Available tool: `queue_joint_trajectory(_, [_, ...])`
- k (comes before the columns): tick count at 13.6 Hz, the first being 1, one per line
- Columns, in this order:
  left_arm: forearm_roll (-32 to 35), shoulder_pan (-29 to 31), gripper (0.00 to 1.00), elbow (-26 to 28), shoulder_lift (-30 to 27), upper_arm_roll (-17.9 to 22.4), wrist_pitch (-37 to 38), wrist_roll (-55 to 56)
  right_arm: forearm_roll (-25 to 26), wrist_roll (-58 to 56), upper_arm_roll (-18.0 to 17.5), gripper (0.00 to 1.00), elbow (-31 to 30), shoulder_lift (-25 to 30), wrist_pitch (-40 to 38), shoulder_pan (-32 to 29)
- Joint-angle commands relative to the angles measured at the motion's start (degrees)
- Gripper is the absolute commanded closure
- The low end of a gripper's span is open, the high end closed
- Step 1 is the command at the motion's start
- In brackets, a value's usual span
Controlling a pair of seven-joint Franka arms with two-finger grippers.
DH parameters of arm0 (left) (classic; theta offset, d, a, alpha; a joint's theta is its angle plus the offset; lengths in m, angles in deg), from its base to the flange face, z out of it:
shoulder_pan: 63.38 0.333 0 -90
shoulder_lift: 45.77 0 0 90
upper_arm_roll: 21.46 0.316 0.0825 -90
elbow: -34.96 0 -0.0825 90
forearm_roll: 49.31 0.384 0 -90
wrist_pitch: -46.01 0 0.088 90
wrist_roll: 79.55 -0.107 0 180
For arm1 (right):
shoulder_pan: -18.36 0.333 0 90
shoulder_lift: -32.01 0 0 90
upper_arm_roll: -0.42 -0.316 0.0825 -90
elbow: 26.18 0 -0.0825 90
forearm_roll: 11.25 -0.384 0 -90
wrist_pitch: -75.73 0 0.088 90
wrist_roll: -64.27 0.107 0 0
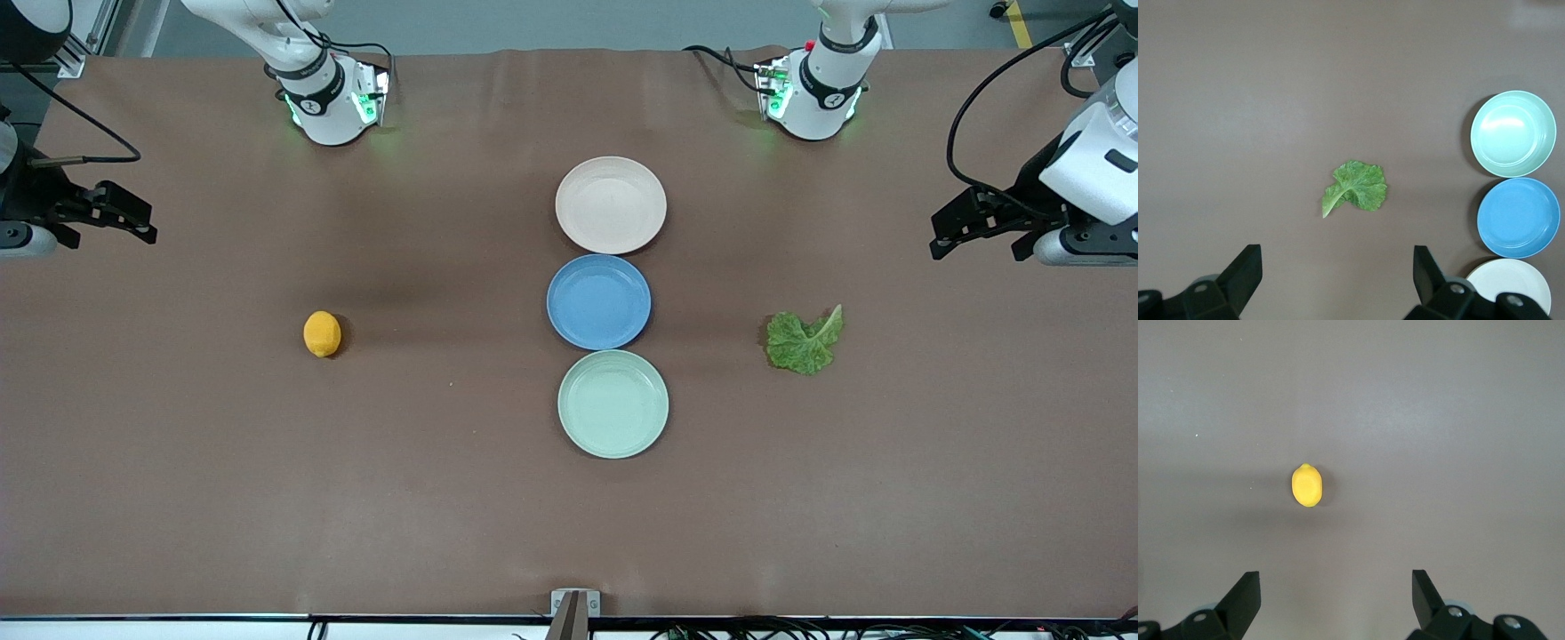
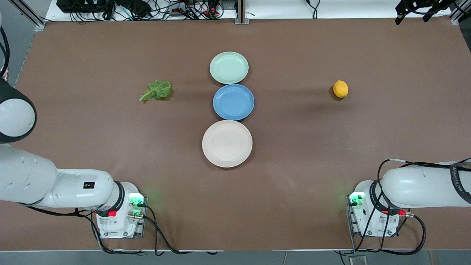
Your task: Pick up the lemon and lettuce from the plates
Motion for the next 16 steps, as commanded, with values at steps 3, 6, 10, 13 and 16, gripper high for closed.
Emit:
queue_joint_trajectory(3, [1.47,0.0,0.0,-0.79,-0.29,-0.18,1.42,-1.53,-1.93,-0.46,-0.08,0.0,-1.54,1.27,0.91,0.23])
queue_joint_trajectory(6, [1.47,-0.09,0.0,-0.79,-0.29,-0.18,1.42,-1.53,-2.1,-0.46,-0.17,0.0,-1.54,1.36,0.91,0.67])
queue_joint_trajectory(10, [1.47,-0.09,0.0,-0.79,-0.29,-0.18,1.42,-1.44,-2.19,0.06,-0.08,0.0,-1.63,1.36,0.65,1.19])
queue_joint_trajectory(13, [1.38,-0.09,0.0,-0.79,-0.29,-0.18,1.42,-1.18,-2.19,0.06,0.0,0.0,-1.63,1.36,0.56,1.37])
queue_joint_trajectory(16, [1.12,-0.09,0.0,-0.79,-0.21,-0.18,1.42,-0.48,-2.19,0.06,0.09,0.0,-1.54,1.36,0.65,1.2])
